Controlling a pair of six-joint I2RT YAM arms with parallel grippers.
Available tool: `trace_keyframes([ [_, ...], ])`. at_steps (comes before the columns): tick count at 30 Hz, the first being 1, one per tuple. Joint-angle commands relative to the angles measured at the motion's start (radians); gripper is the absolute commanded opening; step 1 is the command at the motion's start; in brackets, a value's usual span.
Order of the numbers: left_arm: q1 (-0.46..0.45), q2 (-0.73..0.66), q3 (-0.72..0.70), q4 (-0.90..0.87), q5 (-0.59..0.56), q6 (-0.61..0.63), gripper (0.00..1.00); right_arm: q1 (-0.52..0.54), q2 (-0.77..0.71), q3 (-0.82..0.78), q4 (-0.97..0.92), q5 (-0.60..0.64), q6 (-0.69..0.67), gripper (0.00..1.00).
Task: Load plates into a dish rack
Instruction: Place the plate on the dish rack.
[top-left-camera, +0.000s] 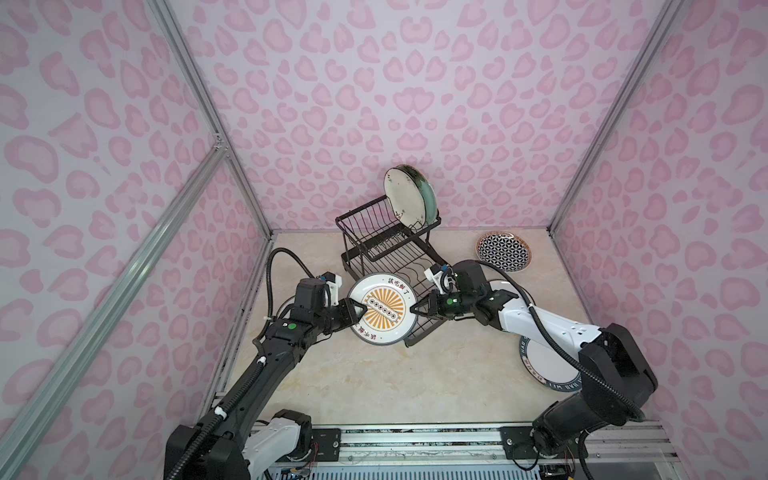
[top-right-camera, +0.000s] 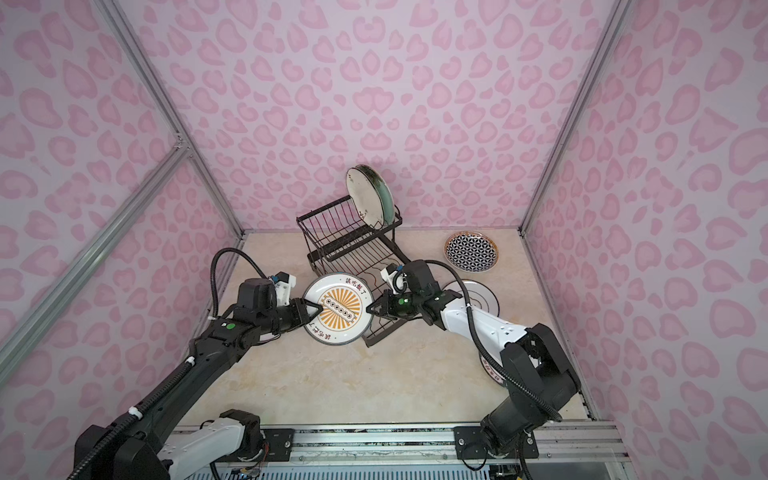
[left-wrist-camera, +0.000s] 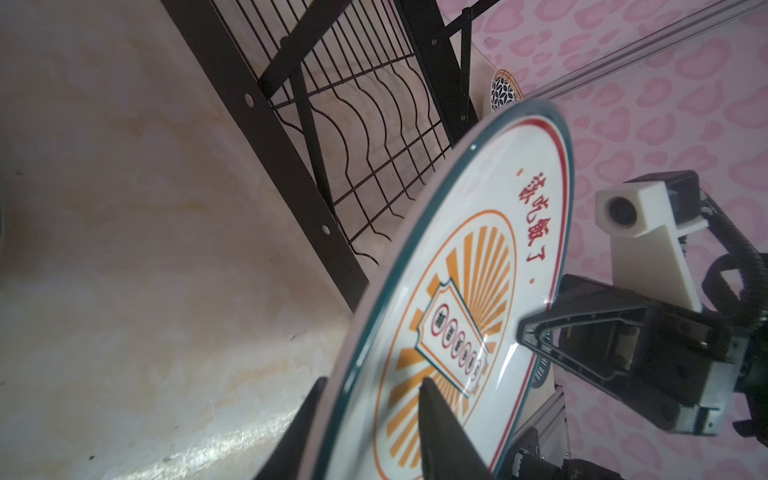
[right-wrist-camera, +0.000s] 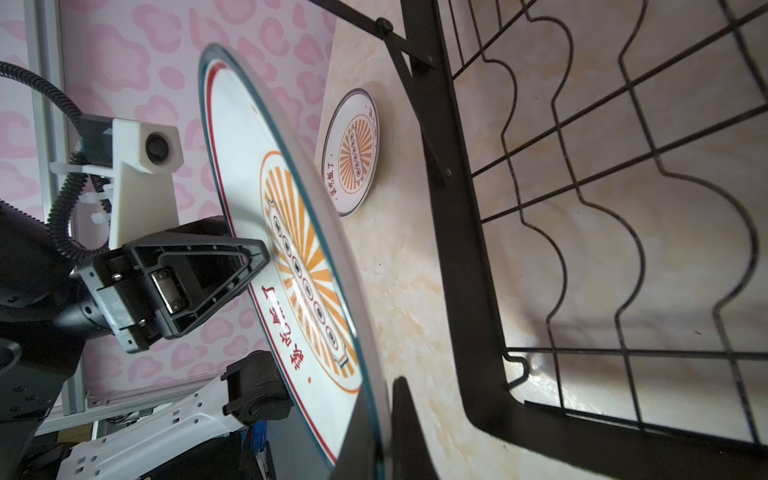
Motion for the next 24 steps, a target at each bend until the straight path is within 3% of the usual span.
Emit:
trace_keyframes([
  [1,0.000,-0.018,-0.005,0.067,0.070,-0.012,0.26,0.003,0.005,-0.010,0.094,-0.029,0.037,0.00],
  [10,0.002,-0.026,0.016,0.055,0.073,-0.025,0.04,0.004,-0.010,-0.016,0.093,-0.015,0.042,0.00],
  [13,0.002,-0.025,0.018,0.071,0.095,-0.039,0.03,0.004,-0.015,-0.024,0.123,-0.016,0.064,0.00],
  [24,0.002,-0.061,0.013,0.117,0.170,-0.099,0.03,0.003,-0.038,-0.062,0.222,0.008,0.142,0.24],
])
